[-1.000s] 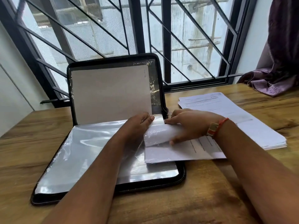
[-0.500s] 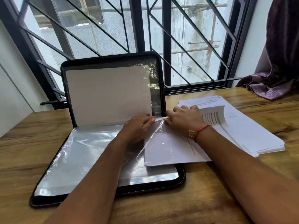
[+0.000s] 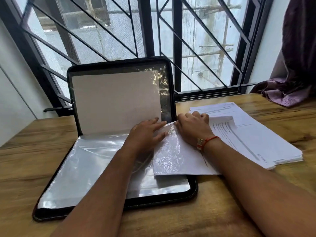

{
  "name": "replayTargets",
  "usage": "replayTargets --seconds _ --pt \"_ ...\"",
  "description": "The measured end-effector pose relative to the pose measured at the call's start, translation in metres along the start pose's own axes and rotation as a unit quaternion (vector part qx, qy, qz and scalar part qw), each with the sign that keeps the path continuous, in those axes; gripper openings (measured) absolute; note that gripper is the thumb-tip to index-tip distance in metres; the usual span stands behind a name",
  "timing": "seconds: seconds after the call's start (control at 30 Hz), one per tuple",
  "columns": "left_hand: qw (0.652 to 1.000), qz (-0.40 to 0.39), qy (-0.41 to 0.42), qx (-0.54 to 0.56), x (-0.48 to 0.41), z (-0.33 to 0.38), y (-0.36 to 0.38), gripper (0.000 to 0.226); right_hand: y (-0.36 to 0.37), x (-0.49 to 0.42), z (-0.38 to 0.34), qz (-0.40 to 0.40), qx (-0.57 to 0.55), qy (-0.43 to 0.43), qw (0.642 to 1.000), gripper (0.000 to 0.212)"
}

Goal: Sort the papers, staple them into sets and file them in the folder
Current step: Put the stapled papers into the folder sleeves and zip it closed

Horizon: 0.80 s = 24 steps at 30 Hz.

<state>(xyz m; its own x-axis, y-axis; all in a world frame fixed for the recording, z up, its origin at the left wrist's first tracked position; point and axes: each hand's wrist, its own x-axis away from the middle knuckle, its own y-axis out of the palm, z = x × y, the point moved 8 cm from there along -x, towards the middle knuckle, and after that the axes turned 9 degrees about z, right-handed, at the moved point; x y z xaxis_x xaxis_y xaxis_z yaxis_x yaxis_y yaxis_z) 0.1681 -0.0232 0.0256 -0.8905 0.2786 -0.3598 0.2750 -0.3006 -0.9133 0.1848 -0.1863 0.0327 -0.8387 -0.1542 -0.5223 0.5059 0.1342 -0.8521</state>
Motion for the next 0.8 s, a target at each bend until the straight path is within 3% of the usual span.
replayTargets --seconds 0.17,0.3,0.47,0.53,0.6,0.7,0.8 --pt "0.999 -0.019 0.015 -0.020 0.000 0.003 0.001 0.052 0.009 0.003 0.003 -0.074 0.013 0.023 0.997 0.043" --pt "0.998 -0.052 0.014 -0.041 0.001 0.000 0.009 0.053 0.009 0.003 0.001 -0.088 -0.028 0.012 0.996 0.051" --pt "0.995 -0.094 -0.005 -0.021 0.007 0.001 0.011 0.077 0.001 0.004 0.011 -0.106 -0.076 0.012 0.991 0.057" --pt "0.995 -0.100 -0.007 -0.023 0.010 0.002 0.009 0.085 -0.013 0.002 0.031 -0.066 -0.023 0.045 0.997 0.059" --pt "0.994 -0.102 -0.012 -0.031 0.011 0.004 0.008 0.084 -0.024 0.004 0.065 -0.067 0.028 0.136 0.988 0.068" --pt "0.995 -0.093 -0.021 -0.036 0.008 0.006 0.004 0.063 -0.026 0.019 0.123 -0.162 0.052 0.265 0.949 0.081" --pt "0.993 -0.084 -0.012 -0.076 0.007 0.003 0.003 0.057 -0.021 0.025 0.143 -0.246 0.040 0.244 0.937 0.076"
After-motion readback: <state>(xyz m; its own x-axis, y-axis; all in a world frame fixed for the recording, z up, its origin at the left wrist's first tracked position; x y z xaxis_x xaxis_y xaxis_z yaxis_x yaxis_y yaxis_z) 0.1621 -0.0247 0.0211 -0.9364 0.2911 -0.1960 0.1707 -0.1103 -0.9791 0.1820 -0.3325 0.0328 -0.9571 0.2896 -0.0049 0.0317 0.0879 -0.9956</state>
